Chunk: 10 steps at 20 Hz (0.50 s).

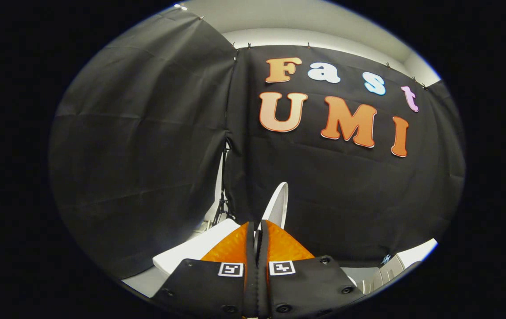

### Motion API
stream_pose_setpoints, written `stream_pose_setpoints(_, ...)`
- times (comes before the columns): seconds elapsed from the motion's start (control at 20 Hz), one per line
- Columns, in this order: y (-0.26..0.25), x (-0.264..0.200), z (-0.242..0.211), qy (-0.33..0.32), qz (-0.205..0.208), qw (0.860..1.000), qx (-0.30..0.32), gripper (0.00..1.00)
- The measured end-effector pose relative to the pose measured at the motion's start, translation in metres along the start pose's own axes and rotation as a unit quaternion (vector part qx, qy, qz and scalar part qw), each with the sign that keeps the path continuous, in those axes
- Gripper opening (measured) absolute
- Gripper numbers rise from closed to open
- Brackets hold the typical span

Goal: Open the toilet lid.

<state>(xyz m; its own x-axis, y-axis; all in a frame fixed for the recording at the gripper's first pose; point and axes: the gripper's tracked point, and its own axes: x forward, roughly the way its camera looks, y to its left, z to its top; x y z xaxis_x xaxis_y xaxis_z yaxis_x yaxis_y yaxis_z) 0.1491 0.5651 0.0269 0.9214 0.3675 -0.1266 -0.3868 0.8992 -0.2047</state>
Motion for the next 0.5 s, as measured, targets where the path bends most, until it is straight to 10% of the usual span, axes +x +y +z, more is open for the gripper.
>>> stream_pose_setpoints(0.5, 0.049, 0.014, -0.003, 0.012, 0.043, 0.999, -0.003, 0.08)
